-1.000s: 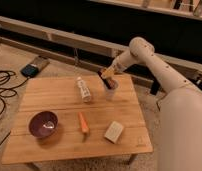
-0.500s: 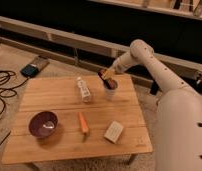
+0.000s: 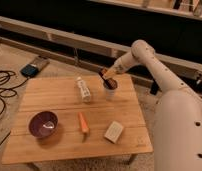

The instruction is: Place the eraser in the ceramic cup

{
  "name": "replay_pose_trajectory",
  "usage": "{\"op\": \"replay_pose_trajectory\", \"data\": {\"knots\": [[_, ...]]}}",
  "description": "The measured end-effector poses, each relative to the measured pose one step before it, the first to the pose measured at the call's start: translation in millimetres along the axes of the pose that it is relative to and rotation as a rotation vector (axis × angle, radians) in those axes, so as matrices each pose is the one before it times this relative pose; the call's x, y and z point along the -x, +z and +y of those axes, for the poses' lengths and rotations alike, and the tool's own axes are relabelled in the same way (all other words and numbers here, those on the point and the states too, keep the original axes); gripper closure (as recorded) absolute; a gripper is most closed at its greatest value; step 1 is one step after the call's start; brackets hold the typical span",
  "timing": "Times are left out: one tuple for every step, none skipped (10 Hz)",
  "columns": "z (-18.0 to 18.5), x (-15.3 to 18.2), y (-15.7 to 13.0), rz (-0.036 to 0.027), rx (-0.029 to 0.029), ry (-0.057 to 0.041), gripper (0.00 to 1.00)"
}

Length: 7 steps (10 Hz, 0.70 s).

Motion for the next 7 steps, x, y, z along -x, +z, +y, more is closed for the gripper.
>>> {"op": "replay_pose_trajectory", "data": {"knots": [[2.2, -0.51, -0.3, -0.00502, 0.01368, 0.00411, 0.58], [1.48, -1.68, 0.46, -0.00532, 0.01423, 0.00609, 0.44], [-0.03, -0.79, 0.2, -0.00284, 0.00511, 0.00319, 0.35], [-0.55, -0.84, -0.52, -0.00268, 0.00257, 0.00329, 0.31], [-0.98, -1.18, -0.17, -0.00294, 0.00205, 0.0039, 0.31], [-0.72, -0.4, -0.44, -0.00219, 0.00005, 0.00176, 0.31], [-0.67, -0.69, -0.3, -0.00113, -0.00032, 0.00095, 0.31]]}}
